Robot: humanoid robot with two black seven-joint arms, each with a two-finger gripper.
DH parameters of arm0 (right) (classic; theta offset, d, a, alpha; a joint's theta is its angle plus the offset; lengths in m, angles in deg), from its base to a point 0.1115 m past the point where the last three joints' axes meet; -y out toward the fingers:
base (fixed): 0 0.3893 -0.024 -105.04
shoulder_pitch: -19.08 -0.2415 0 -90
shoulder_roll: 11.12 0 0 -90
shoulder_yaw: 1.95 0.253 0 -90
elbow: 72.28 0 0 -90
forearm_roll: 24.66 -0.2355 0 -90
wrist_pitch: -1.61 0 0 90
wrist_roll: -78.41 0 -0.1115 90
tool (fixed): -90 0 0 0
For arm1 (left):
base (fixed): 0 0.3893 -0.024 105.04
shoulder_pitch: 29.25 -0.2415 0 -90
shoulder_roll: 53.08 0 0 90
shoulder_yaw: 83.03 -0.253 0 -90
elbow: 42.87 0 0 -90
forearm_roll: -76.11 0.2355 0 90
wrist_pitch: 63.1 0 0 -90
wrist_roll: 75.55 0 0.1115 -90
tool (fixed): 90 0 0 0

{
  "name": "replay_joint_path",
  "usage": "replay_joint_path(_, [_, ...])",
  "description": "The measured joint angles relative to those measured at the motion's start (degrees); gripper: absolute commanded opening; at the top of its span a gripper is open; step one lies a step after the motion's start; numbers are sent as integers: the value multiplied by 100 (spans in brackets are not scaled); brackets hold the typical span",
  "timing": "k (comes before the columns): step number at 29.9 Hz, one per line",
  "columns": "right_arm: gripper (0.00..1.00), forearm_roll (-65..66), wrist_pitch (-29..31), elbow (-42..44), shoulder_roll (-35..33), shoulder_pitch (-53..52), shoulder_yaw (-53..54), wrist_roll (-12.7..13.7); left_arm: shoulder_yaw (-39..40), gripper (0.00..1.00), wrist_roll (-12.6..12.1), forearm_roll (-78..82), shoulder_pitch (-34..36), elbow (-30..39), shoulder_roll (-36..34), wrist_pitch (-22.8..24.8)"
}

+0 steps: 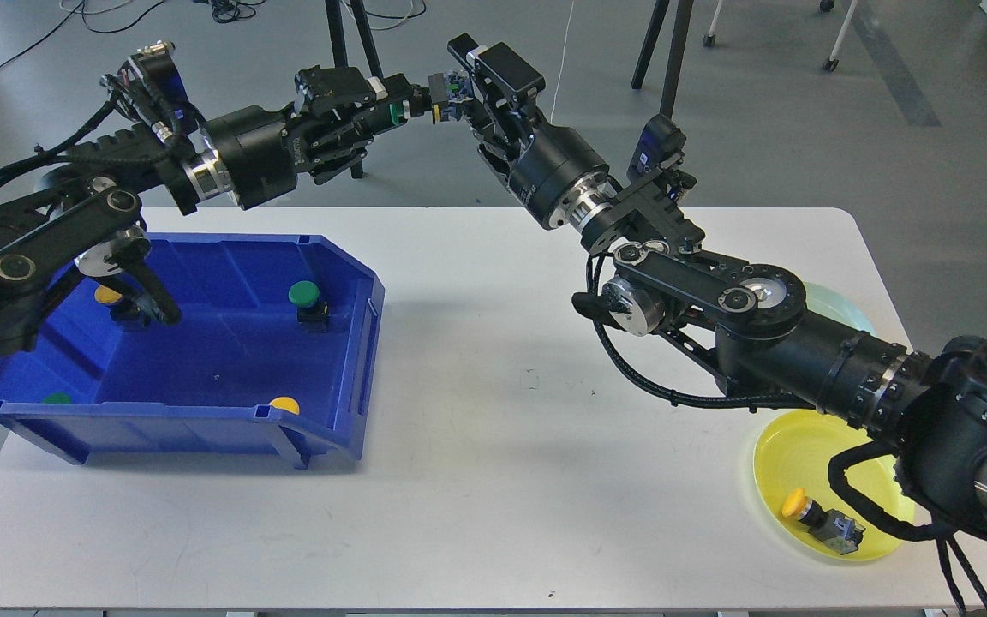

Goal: Pass button and place on color plate
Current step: 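Grasp the green button with the right gripper and release the left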

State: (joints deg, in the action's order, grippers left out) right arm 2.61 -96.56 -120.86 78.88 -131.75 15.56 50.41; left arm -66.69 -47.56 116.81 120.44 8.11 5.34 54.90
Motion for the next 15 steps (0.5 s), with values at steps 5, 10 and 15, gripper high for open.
replay_joint_path(5, [37, -9, -1, -2, 0, 0, -135, 0, -8, 14, 0, 0, 6, 0, 7, 0])
replay_joint_path(10, [10, -17, -77, -2, 0, 0, -137, 0, -8, 15, 2, -1, 8, -1, 11, 0])
replay_joint_path(15, [0, -5, -81, -8, -1, -6, -140, 0, 33, 40, 5, 0, 4, -10, 34, -2])
